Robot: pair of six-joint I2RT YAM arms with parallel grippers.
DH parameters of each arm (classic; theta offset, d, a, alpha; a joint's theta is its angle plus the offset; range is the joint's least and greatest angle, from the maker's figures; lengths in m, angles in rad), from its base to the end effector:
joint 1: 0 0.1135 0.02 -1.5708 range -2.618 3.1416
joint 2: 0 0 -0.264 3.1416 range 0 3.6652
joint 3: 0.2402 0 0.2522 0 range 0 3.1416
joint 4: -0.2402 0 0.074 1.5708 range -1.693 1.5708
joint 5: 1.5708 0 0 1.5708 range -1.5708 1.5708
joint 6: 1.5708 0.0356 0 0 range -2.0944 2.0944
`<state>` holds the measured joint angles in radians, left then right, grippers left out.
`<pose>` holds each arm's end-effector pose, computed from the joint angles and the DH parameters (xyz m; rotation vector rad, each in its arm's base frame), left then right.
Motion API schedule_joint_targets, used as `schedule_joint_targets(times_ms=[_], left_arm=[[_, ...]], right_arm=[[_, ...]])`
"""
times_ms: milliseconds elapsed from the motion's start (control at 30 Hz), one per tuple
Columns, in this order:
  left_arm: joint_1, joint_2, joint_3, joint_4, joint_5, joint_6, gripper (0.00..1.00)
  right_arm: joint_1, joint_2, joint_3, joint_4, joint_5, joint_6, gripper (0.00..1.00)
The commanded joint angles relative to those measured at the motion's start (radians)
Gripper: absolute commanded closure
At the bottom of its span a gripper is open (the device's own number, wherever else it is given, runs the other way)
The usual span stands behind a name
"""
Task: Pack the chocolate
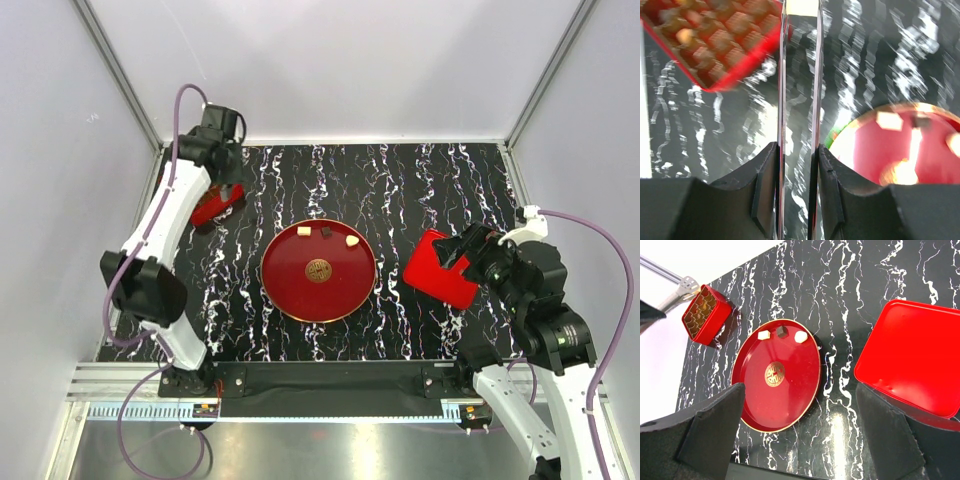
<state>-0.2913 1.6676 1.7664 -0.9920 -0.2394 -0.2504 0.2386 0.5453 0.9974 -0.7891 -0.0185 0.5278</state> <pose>0.3391 -0.0928 0.3755 -0.0532 2.4294 0.0525 0.0891 0.0223 0.3752 0.2675 1.9256 0.5322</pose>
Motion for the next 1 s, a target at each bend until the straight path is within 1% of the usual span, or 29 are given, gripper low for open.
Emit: schedule_joint_targets(times_ms=[0, 133, 233, 400, 667, 967], left_arm=[[0.069, 0.082, 0.111, 0.038, 0.017, 0.033, 0.66], [0.153, 0.173, 0.180, 0.049, 0.023, 0.022, 0.66], [0.190, 0.233, 0.228, 0.049, 0.019, 0.025, 0.66], [0.222, 0.290, 0.263, 0.067, 0.002, 0.056, 0.66], [0.248, 0.349, 0.260, 0.090, -0.028, 0.074, 0.63], [0.250, 0.370, 0.281, 0.099, -0.047, 0.099, 0.51]], right_arm=[[0.001, 0.018, 0.001, 0.048, -0.012, -0.006, 0.00], [0.001, 0.028, 0.003, 0.054, -0.020, -0.018, 0.00], [-0.001, 0.035, -0.008, 0.062, -0.023, -0.015, 0.00], [0.001, 0.041, -0.036, 0.088, -0.021, -0.012, 0.00], [0.001, 0.070, -0.054, 0.116, -0.015, -0.020, 0.00], [0.001, 0.068, -0.059, 0.113, -0.005, -0.025, 0.00]])
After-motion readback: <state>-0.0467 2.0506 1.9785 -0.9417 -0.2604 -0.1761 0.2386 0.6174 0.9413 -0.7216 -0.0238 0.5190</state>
